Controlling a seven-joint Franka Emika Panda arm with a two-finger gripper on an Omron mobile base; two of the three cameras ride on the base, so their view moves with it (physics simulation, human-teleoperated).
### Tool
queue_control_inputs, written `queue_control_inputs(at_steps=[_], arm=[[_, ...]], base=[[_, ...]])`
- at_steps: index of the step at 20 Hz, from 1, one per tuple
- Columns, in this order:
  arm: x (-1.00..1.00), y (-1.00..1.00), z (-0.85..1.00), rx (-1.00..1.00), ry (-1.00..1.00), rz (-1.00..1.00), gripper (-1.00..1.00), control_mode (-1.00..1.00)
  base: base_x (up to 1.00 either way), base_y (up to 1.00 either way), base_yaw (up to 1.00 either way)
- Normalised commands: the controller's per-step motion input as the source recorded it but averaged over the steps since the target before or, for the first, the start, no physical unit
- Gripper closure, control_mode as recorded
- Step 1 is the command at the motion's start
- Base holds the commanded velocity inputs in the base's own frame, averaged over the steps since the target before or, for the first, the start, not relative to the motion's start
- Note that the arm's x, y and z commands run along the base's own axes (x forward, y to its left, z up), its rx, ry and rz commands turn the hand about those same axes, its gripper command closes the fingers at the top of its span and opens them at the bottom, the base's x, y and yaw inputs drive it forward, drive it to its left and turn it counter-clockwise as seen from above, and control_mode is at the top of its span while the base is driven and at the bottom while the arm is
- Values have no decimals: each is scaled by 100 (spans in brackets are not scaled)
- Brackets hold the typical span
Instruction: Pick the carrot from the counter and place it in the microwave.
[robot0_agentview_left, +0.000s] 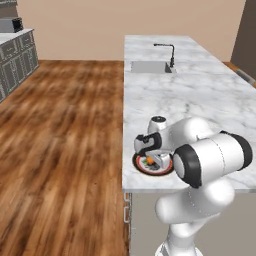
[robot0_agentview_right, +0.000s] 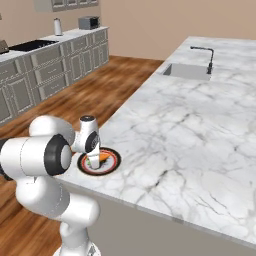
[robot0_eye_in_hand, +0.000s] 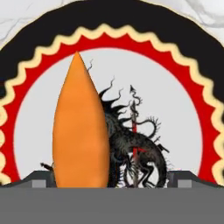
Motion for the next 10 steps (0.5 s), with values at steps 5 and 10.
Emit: queue_control_inputs(at_steps=[5,10], arm=[[11,0,-12,0,1,-2,-100,-100],[18,0,-32,0,6,0,-100,-100]], base=[[0,0,0],[0,0,0]])
